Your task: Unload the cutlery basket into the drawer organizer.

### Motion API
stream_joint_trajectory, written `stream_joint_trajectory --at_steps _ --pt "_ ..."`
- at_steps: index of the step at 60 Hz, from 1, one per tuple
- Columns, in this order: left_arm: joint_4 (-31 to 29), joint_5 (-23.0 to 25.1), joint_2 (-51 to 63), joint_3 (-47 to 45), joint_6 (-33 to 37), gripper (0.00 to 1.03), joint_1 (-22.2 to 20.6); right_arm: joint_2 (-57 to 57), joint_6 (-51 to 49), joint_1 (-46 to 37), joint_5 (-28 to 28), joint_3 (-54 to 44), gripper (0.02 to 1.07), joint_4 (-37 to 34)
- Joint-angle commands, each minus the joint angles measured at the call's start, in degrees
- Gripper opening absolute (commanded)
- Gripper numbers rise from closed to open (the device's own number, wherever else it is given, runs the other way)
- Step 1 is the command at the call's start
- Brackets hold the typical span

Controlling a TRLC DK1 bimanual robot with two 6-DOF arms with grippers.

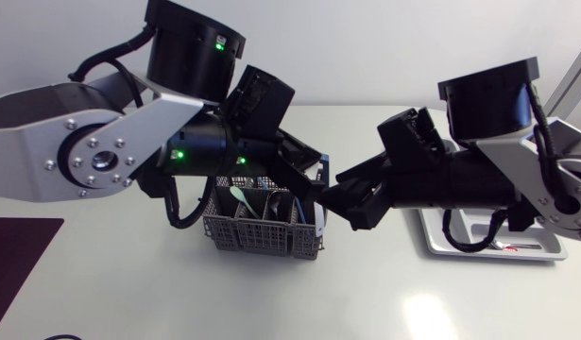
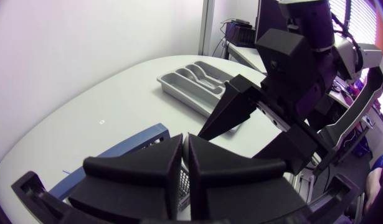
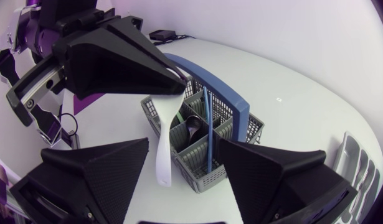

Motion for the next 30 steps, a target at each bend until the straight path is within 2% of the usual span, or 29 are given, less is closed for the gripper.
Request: stream_joint_trajectory --at_steps 1,21,30 --pt "0.03 1.07 1.18 2.19 -1.12 0.04 0.59 1.83 1.25 0.92 0.77 1.86 0.74 1.15" --pt "0.03 2.21 2.76 3.25 -1.64 0.04 0.94 3.94 1.34 2.06 1.65 2.03 0.30 3.53" --pt "0.03 2.30 2.94 3.16 -1.64 0.04 1.12 4.20 1.25 2.67 2.09 2.12 0.15 3.61"
